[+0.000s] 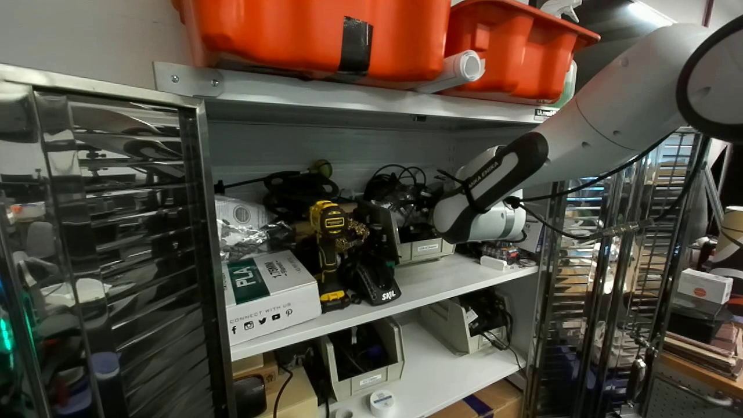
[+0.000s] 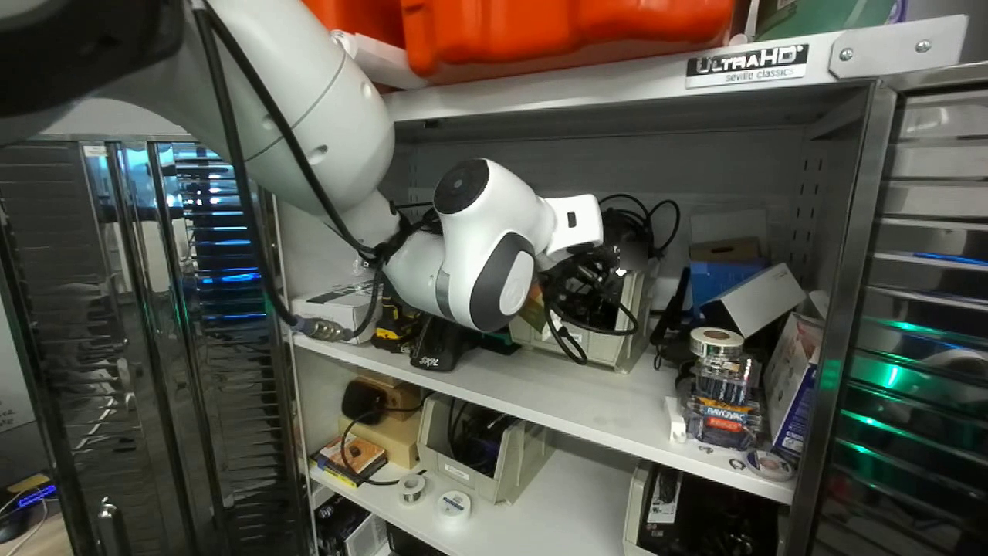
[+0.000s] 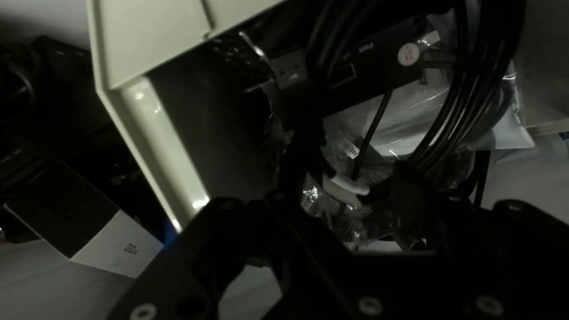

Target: Put the black cable on the top shelf into the tray behind it

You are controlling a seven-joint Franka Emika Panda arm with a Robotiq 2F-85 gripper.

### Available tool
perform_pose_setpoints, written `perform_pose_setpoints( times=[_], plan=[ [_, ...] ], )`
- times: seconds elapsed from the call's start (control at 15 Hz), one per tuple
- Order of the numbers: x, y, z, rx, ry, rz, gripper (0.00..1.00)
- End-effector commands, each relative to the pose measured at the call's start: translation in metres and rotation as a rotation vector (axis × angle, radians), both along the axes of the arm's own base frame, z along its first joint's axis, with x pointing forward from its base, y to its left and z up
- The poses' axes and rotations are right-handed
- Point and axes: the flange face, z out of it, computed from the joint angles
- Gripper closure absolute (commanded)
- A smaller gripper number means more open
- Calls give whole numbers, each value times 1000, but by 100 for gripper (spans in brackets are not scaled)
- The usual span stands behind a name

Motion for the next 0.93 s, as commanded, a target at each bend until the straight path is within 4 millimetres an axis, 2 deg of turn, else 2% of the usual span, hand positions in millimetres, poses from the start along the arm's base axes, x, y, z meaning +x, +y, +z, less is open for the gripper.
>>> perform_pose_setpoints(
  times=[0.0,0.07,0.13,0.33,0.53,0.87],
  plan=[
    [2,7,21,-21,-23,22,11],
    [-1,9,25,-17,-24,26,2],
    [-4,11,30,-6,-16,35,0],
    [-13,17,45,-2,-4,52,0],
    [-29,24,49,-8,41,75,0],
    [-74,27,44,-48,91,115,0]
  ],
)
